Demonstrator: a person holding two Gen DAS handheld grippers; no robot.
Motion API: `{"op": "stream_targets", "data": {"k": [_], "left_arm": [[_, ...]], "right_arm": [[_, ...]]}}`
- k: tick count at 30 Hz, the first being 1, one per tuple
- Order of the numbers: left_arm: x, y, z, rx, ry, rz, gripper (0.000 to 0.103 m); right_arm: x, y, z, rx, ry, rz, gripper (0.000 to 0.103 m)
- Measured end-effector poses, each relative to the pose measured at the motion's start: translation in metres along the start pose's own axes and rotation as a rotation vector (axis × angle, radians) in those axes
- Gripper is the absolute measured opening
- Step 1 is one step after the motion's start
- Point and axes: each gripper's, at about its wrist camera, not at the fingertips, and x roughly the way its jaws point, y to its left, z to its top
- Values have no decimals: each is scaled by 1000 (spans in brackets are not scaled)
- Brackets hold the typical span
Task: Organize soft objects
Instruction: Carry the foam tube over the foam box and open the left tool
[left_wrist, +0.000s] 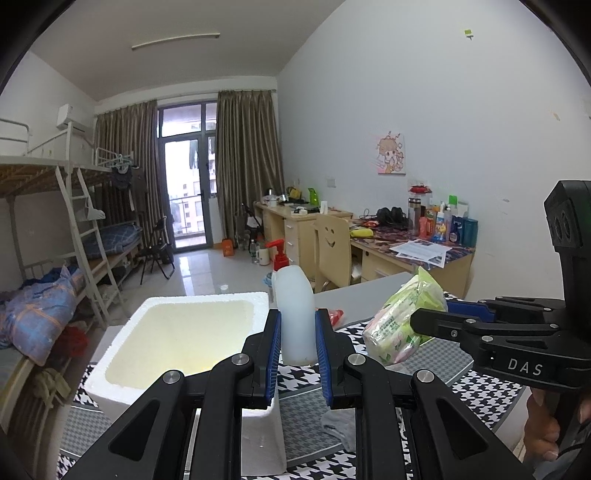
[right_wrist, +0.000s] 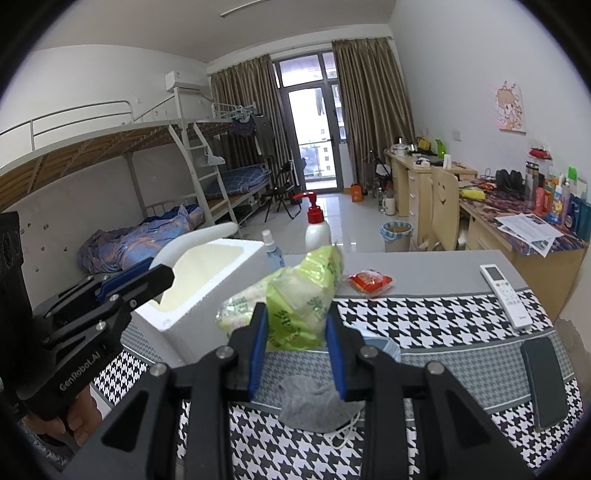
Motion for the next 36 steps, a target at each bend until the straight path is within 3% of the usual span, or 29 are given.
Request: {"op": "stream_targets", "data": {"k": [19, 36], "left_arm": [[-3, 33, 1, -30, -4, 121, 20], [13, 59, 0, -63, 31, 158, 20]], "right_arm": [[21, 17, 15, -35, -8, 83, 35], [37, 41, 20, -77, 15, 122, 35]]}}
